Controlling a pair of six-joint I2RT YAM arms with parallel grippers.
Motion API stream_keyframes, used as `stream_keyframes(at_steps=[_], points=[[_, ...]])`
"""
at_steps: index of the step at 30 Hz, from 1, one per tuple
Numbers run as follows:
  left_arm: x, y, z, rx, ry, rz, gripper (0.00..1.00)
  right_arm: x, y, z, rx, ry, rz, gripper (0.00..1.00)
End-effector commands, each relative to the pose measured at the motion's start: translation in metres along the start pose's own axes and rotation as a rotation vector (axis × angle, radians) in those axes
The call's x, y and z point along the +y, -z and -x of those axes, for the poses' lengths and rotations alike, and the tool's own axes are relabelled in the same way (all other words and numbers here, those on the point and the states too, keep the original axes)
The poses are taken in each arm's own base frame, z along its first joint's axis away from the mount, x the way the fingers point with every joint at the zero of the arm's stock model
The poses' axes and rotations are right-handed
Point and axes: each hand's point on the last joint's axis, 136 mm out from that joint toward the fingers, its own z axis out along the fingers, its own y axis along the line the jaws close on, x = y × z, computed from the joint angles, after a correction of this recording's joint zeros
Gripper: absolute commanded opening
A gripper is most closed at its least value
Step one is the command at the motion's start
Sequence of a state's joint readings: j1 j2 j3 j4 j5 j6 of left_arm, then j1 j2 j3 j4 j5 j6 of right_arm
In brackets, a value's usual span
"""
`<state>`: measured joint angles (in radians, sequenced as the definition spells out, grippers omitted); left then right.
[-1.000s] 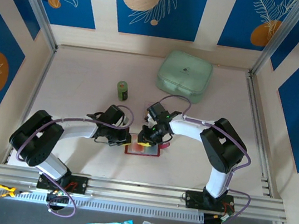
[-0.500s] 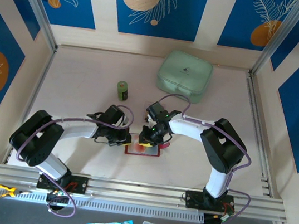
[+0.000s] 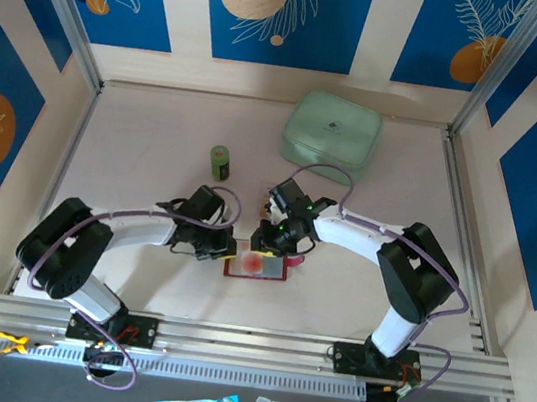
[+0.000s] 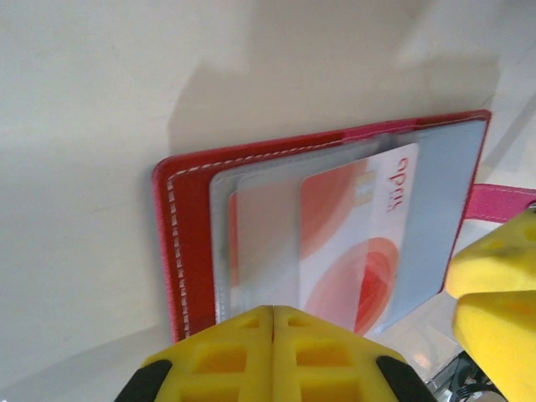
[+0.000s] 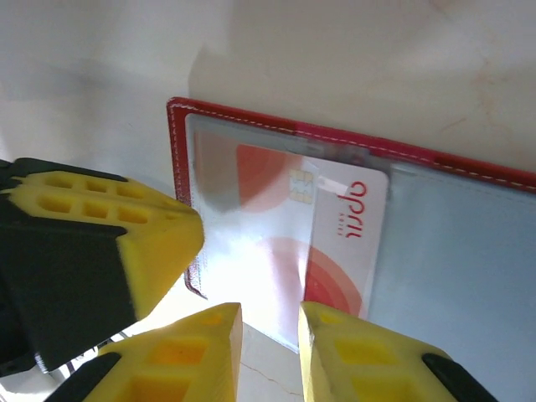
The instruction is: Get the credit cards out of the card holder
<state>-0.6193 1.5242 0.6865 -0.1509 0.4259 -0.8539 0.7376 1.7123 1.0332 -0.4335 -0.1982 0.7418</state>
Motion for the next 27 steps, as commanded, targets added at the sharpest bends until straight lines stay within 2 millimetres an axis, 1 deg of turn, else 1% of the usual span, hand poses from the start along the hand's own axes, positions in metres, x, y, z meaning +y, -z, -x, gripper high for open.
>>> stream_keyframes(at_steps=[1, 5, 11, 18, 27], points=[[-0.015, 0.004, 0.0, 0.011, -0.039, -0.022, 0.02, -0.004, 0.004, -0.005, 0.01, -0.029, 0.01, 0.26], [-0.02, -0.006, -0.006, 0.03, -0.049, -0.025, 0.02, -0.007, 0.001, -0.005, 0.022, -0.037, 0.007, 0.26], [-0.011, -0.017, -0.009, 0.048, -0.039, -0.003, 0.01, -0.009, -0.007, -0.006, 0.047, -0.044, 0.01, 0.26], [0.002, -0.017, -0.013, 0.055, -0.043, 0.052, 0.0, -0.015, -0.016, -0.006, 0.064, -0.051, -0.01, 0.29], [0.001, -0.017, -0.014, 0.055, -0.044, 0.051, 0.0, -0.023, -0.025, -0.01, 0.089, -0.063, -0.026, 0.3]])
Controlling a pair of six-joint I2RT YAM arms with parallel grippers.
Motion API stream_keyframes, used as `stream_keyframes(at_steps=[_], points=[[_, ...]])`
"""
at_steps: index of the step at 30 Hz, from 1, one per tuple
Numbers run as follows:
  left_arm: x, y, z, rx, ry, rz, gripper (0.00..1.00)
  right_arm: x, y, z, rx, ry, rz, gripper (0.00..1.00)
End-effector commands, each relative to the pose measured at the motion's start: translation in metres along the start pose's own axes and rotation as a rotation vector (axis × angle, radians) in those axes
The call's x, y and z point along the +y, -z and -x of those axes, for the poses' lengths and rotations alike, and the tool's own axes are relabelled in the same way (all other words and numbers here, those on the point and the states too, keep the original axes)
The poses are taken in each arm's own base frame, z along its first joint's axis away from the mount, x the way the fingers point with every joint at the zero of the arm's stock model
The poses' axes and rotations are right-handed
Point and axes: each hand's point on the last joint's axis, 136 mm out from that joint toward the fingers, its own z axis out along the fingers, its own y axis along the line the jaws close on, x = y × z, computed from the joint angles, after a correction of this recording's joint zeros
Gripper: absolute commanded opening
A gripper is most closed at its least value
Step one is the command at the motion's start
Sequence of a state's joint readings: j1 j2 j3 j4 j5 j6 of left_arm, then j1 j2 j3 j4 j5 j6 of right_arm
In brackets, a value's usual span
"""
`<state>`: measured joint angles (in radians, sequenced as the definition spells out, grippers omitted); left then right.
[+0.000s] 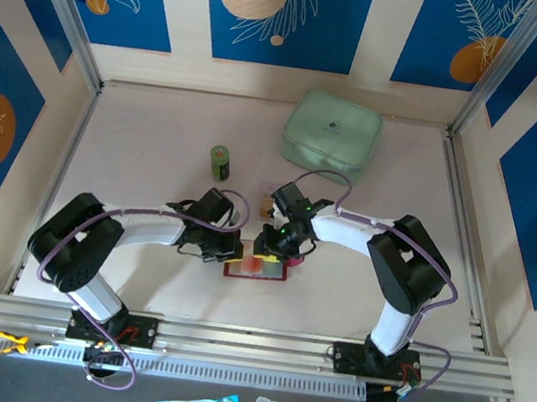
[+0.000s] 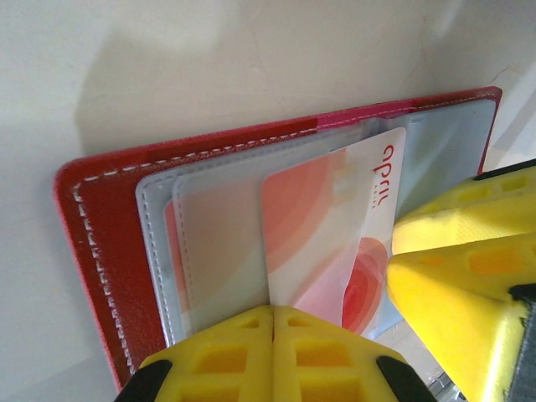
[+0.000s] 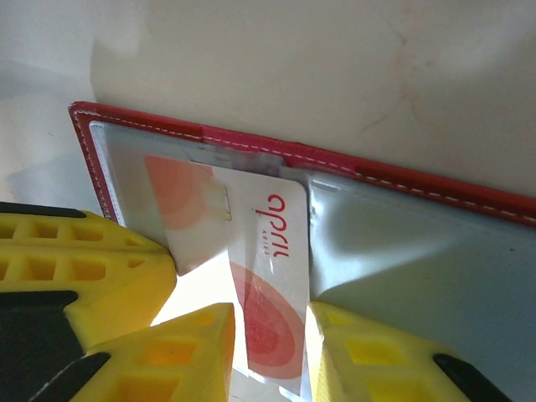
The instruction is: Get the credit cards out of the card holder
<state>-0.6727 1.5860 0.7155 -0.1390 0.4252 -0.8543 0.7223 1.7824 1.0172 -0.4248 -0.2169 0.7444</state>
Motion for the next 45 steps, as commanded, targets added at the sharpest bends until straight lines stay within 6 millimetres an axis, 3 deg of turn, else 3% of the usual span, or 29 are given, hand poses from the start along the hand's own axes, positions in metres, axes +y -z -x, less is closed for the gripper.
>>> stream_keyframes(at_steps=[1, 7, 18, 31, 45], points=[[0.008, -0.001, -0.004, 0.01, -0.01, 0.039, 0.0, -0.004, -0.007, -0.006, 0.036, -0.013, 0.002, 0.3], [0.01, 0.0, -0.005, 0.012, -0.01, 0.048, 0.0, -0.006, -0.009, -0.007, 0.042, -0.013, -0.016, 0.31], [0.009, 0.0, -0.004, 0.012, -0.012, 0.048, 0.0, 0.018, -0.002, -0.007, 0.043, -0.01, 0.134, 0.28], [0.01, -0.001, -0.004, 0.014, -0.009, 0.05, 0.0, 0.018, 0.01, -0.01, 0.018, -0.041, 0.201, 0.23], [0.009, 0.0, -0.003, 0.007, -0.009, 0.048, 0.0, 0.015, 0.007, -0.004, 0.003, -0.067, 0.253, 0.08]])
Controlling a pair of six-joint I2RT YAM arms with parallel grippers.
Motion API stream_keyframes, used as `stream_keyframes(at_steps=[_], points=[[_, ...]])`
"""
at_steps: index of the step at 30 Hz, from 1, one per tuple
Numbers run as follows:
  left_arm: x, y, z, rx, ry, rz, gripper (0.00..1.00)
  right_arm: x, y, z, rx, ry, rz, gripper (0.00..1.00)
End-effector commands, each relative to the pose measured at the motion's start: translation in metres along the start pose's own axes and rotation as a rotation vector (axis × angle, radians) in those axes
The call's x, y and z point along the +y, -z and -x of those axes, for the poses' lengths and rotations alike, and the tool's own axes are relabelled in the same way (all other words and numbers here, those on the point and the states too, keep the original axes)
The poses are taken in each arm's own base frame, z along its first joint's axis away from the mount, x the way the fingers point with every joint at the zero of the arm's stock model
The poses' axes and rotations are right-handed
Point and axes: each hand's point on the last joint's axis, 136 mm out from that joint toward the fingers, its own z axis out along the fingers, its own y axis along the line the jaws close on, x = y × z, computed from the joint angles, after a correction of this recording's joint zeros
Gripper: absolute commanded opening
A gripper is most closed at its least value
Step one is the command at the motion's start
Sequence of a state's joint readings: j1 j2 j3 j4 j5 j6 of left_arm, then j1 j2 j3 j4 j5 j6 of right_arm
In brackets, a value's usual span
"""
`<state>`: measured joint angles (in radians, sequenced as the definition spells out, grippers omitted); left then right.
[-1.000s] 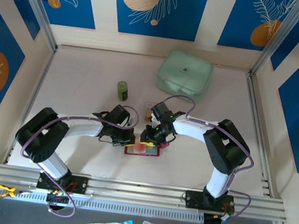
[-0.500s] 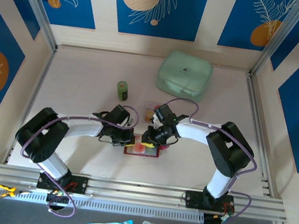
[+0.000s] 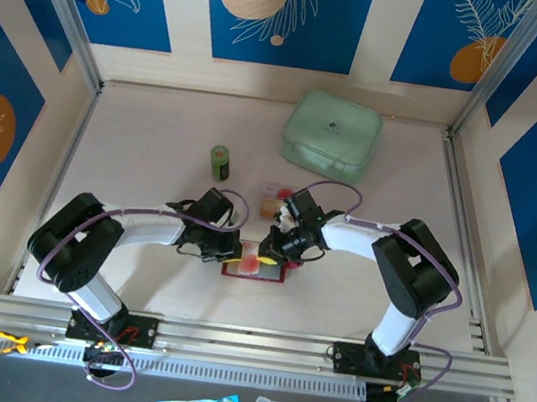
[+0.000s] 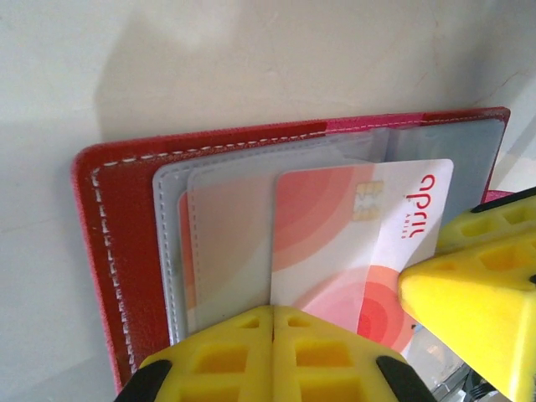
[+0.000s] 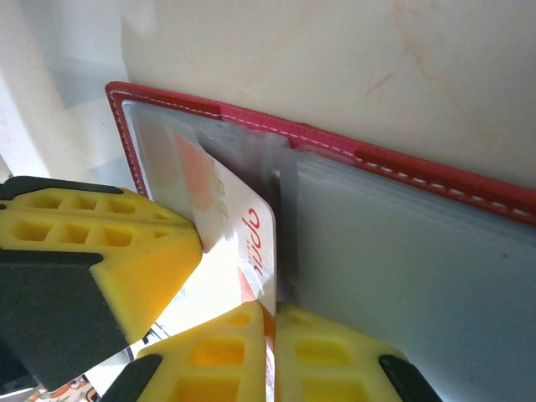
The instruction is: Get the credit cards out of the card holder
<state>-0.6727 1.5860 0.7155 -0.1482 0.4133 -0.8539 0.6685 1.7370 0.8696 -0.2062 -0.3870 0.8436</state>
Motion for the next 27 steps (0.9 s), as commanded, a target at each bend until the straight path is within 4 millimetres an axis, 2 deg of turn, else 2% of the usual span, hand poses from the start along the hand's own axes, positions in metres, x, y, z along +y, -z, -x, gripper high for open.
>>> stream_keyframes(at_steps=[1, 7, 15, 27], points=[[0.006, 0.0, -0.003, 0.011, -0.011, 0.034, 0.0, 0.011, 0.004, 0.0, -0.01, 0.011, 0.068, 0.08], [0.006, 0.001, -0.004, 0.008, -0.012, 0.035, 0.0, 0.008, 0.011, 0.005, -0.04, 0.02, 0.052, 0.04], [0.006, 0.0, -0.003, 0.008, -0.01, 0.033, 0.0, -0.001, 0.031, 0.0, -0.057, 0.053, -0.037, 0.03], [0.007, -0.001, -0.007, 0.008, 0.012, 0.014, 0.0, 0.0, 0.078, 0.002, -0.123, 0.164, -0.094, 0.0]])
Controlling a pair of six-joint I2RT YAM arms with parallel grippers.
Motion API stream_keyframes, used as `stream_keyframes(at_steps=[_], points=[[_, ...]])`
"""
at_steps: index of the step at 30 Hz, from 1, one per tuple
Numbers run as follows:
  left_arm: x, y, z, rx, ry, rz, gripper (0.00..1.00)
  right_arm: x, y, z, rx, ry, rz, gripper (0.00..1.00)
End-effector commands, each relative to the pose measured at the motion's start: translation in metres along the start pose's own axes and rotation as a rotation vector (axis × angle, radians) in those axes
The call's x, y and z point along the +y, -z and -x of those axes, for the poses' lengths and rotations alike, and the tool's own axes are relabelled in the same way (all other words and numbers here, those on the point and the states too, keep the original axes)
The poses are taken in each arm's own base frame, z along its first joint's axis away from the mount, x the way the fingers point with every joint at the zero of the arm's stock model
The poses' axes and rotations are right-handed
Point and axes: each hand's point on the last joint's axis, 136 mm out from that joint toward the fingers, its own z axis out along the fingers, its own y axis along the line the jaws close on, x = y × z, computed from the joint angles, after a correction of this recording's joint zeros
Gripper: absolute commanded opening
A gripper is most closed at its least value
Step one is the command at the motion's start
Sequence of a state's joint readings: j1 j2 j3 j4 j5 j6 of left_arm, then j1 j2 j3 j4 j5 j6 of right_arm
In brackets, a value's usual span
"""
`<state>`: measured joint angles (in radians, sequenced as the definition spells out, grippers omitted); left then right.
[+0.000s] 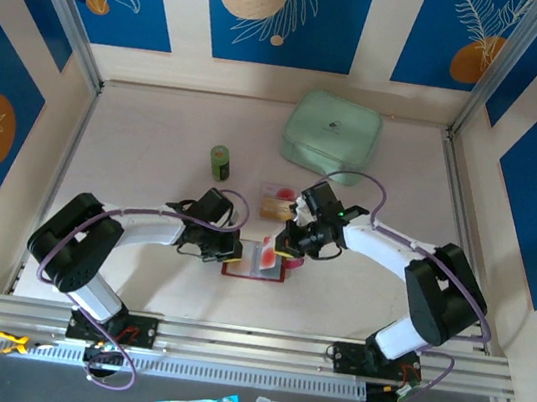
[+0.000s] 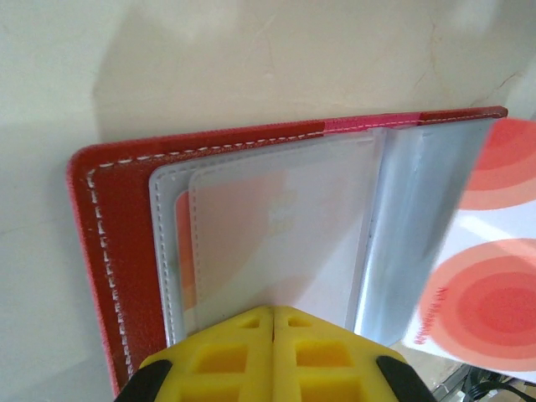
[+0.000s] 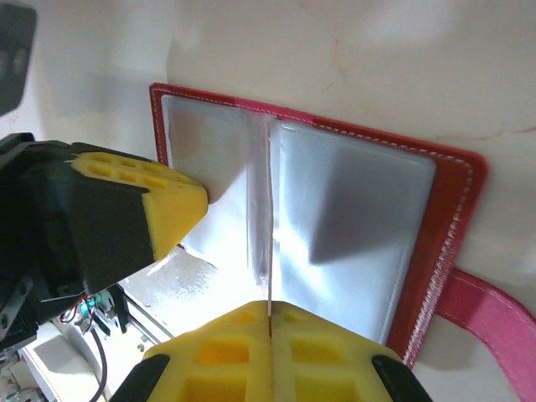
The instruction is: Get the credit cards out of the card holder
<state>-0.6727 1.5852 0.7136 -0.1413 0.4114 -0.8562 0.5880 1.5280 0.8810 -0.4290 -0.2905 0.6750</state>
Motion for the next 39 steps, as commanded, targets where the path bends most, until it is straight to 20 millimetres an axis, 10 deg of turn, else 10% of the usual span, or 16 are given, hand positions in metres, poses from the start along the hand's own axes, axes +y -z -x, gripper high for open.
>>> stream_keyframes(at_steps=[1, 24, 39], points=[[0.007, -0.001, -0.008, 0.011, 0.015, 0.012, 0.0, 0.002, 0.022, 0.003, -0.016, 0.076, -0.025, 0.0], [0.008, 0.001, -0.012, 0.013, 0.022, 0.008, 0.01, 0.019, 0.092, 0.085, -0.049, 1.072, -0.324, 0.0], [-0.004, 0.015, -0.005, -0.024, 0.001, -0.009, 0.06, 0.02, 0.073, 0.141, 0.151, 1.318, -0.388, 0.0]])
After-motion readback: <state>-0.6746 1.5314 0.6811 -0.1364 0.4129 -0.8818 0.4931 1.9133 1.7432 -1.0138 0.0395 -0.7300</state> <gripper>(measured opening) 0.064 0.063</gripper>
